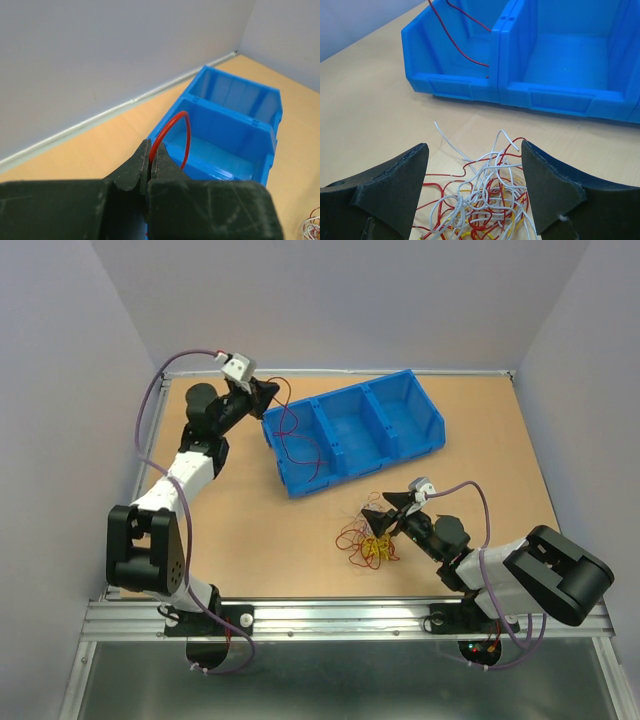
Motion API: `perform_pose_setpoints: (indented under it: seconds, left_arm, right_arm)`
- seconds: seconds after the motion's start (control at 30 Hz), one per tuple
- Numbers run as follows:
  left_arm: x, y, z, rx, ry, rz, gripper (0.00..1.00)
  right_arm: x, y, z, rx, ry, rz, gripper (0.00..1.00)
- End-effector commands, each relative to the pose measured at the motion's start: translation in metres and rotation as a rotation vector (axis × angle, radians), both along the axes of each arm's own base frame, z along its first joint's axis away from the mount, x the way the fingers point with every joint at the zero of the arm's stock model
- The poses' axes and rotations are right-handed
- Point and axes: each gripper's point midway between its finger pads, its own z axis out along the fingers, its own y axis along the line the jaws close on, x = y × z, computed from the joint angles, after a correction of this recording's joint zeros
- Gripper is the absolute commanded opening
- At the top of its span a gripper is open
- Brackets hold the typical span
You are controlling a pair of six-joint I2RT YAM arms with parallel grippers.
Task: Untangle the cables
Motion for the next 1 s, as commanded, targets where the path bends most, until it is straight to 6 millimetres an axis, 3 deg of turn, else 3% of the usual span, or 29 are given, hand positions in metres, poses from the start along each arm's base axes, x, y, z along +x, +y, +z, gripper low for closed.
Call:
perform_pose_setpoints:
  seconds: [0.0, 0.17, 0.37, 0.53, 0.6, 0.63, 0.67, 0.7, 0.87, 0.97]
  left_arm:
    - [0.019, -0.006, -0.003, 0.113, -0.014, 0.071, 0.00]
    - [0.031, -0.012, -0.021, 0.218, 0.003, 0.137, 0.00]
    - [0.029, -0.029, -0.045, 0.419, -0.003, 0.169, 0.00]
    - [0.042, -0.044, -0.103, 0.582, 0.171, 0.206, 0.00]
    - [0.051, -0.049, -0.102, 0.585, 0.204, 0.239, 0.00]
    - [0.054, -0.038, -0.123, 0.639, 0.270, 0.299, 0.00]
    - [0.058, -0.041, -0.119, 0.635, 0.279, 0.325, 0.00]
    - [0.057, -0.036, -0.131, 0.669, 0.323, 0.348, 0.00]
    - [0.053, -0.032, -0.139, 0.720, 0.402, 0.364, 0.00]
    - [0.046, -0.032, -0.161, 0.781, 0.467, 0.348, 0.00]
  right_arm:
    - [-0.006, -0.005, 0.049, 0.138, -0.163, -0.002, 0.80]
    - [-0.008, -0.007, 0.049, 0.138, -0.167, -0.006, 0.80]
    - [-0.012, -0.008, 0.058, 0.159, -0.188, 0.006, 0.80]
    - [-0.015, -0.013, 0.053, 0.151, -0.182, -0.006, 0.80]
    - [-0.015, -0.014, 0.054, 0.152, -0.183, -0.009, 0.80]
    - [-0.016, -0.014, 0.053, 0.151, -0.182, -0.007, 0.80]
    - [-0.015, -0.015, 0.054, 0.153, -0.184, -0.012, 0.80]
    - [-0.016, -0.016, 0.054, 0.154, -0.185, -0.013, 0.80]
    - [-0.015, -0.017, 0.054, 0.154, -0.185, -0.020, 0.80]
    - [-0.014, -0.016, 0.053, 0.152, -0.181, -0.021, 0.80]
